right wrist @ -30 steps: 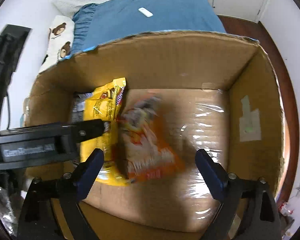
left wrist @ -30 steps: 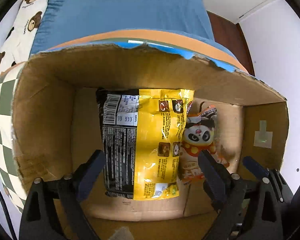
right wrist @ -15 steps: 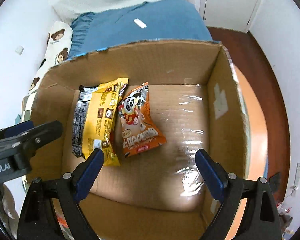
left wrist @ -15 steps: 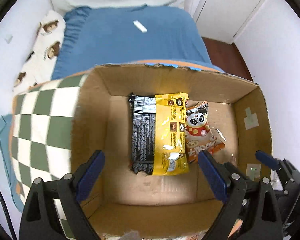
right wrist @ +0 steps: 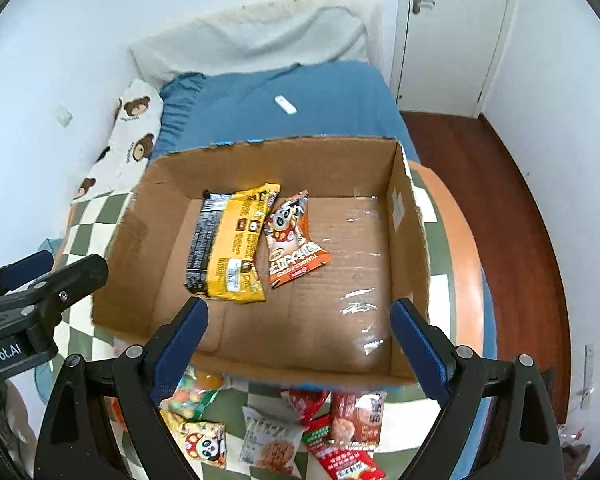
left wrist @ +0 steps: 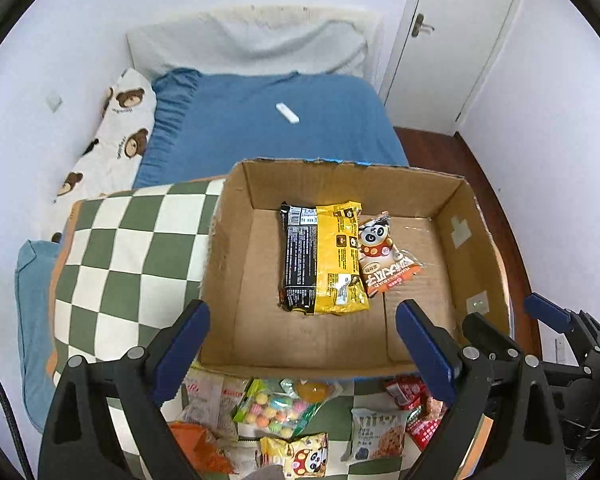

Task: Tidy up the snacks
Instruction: 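Carry both bags into the cardboard box and open both tools to release them, then grasp the clear wrapped bar with the left tool while the right tool grasps the white oat cookie packet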

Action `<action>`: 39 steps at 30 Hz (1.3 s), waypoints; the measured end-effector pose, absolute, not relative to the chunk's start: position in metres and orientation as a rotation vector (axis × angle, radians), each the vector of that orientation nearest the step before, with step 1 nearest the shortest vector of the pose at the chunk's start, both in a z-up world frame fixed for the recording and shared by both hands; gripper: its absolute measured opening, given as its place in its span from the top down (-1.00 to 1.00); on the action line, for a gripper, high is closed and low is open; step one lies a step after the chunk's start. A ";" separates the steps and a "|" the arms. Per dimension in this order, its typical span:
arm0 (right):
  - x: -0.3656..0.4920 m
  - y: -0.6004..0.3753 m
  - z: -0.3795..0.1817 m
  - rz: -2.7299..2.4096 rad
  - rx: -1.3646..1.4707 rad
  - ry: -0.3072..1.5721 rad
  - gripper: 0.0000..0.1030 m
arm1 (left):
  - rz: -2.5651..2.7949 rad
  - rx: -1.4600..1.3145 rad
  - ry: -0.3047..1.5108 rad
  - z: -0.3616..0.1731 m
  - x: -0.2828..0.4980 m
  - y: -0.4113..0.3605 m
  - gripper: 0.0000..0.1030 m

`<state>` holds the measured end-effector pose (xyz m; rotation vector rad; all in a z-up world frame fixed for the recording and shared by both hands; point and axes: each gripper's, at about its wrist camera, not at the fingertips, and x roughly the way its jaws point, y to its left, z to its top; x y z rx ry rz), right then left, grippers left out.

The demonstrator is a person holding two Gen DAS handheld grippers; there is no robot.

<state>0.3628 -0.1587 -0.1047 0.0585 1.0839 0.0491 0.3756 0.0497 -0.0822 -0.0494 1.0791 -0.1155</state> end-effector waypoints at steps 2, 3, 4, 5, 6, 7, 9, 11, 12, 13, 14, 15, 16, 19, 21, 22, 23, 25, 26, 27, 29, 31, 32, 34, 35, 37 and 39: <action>0.351 -0.158 -0.096 0.053 0.068 1.062 -0.84 | -0.114 -0.053 1.056 -0.075 0.363 0.051 -0.85; 0.343 -0.158 -0.090 0.058 0.074 1.049 -0.84 | -0.115 -0.060 1.048 -0.072 0.359 0.052 -0.85; 0.338 -0.158 -0.087 0.061 0.078 1.039 -0.84 | -0.114 -0.064 1.041 -0.069 0.354 0.053 -0.85; 0.332 -0.158 -0.083 0.064 0.083 1.027 -0.84 | -0.111 -0.063 1.035 -0.067 0.349 0.053 -0.85; 0.328 -0.158 -0.082 0.067 0.086 1.023 -0.84 | -0.108 -0.064 1.029 -0.065 0.345 0.054 -0.85; 0.322 -0.158 -0.079 0.077 0.099 1.018 -0.84 | -0.103 -0.065 1.021 -0.064 0.340 0.056 -0.85; 0.312 -0.160 -0.080 0.101 0.124 1.017 -0.84 | -0.091 -0.059 1.022 -0.066 0.331 0.059 -0.85; 0.305 -0.160 -0.086 0.120 0.140 1.032 -0.84 | -0.073 -0.044 1.039 -0.075 0.319 0.064 -0.85; 0.300 -0.162 -0.091 0.129 0.157 1.046 -0.84 | -0.059 -0.039 1.052 -0.082 0.313 0.067 -0.85; 0.294 -0.164 -0.100 0.137 0.173 1.067 -0.84 | -0.042 -0.032 1.079 -0.093 0.304 0.071 -0.85; 0.291 -0.165 -0.110 0.140 0.185 1.087 -0.84 | -0.025 -0.026 1.105 -0.104 0.298 0.076 -0.85; 0.285 -0.168 -0.125 0.146 0.215 1.123 -0.84 | -0.005 -0.020 1.139 -0.117 0.292 0.080 -0.85; 0.283 -0.168 -0.138 0.150 0.235 1.148 -0.84 | 0.004 -0.021 1.191 -0.136 0.283 0.087 -0.85; 0.271 -0.169 -0.186 0.154 0.297 1.250 -0.84 | 0.046 -0.022 1.328 -0.188 0.263 0.104 -0.85; 0.266 -0.163 -0.219 0.148 0.303 1.317 -0.84 | 0.073 -0.028 1.413 -0.225 0.249 0.114 -0.85; 0.262 -0.158 -0.230 0.141 0.291 1.336 -0.84 | 0.077 -0.024 1.439 -0.238 0.245 0.116 -0.84; 0.261 -0.154 -0.241 0.132 0.279 1.349 -0.84 | 0.077 -0.020 1.463 -0.249 0.241 0.117 -0.84; 0.260 -0.143 -0.263 0.115 0.250 1.386 -0.83 | 0.065 -0.007 1.514 -0.274 0.236 0.117 -0.84; 0.260 -0.138 -0.271 0.110 0.235 1.395 -0.83 | 0.053 0.006 1.532 -0.286 0.235 0.116 -0.82; 0.259 -0.130 -0.281 0.099 0.209 1.412 -0.80 | 0.043 0.014 1.544 -0.294 0.234 0.116 -0.80; 0.259 -0.120 -0.298 0.087 0.176 1.429 -0.59 | 0.026 0.027 1.574 -0.313 0.232 0.115 -0.54; 0.256 -0.111 -0.311 0.054 0.134 1.441 -0.44 | -0.004 -0.016 1.588 -0.326 0.230 0.119 -0.38; 0.255 -0.108 -0.313 0.045 0.119 1.432 -0.33 | -0.015 -0.033 1.580 -0.330 0.229 0.121 -0.18; 0.250 -0.105 -0.315 0.028 0.086 1.415 -0.22 | -0.025 -0.036 1.586 -0.338 0.227 0.124 -0.04; 0.247 -0.105 -0.315 0.025 0.077 1.413 -0.14 | -0.033 -0.034 1.582 -0.339 0.226 0.124 -0.04; 0.238 -0.104 -0.315 0.028 0.070 1.427 -0.09 | -0.054 -0.033 1.570 -0.337 0.222 0.125 -0.02; 0.223 -0.102 -0.315 0.029 0.055 1.447 -0.08 | -0.084 -0.040 1.579 -0.335 0.212 0.128 -0.02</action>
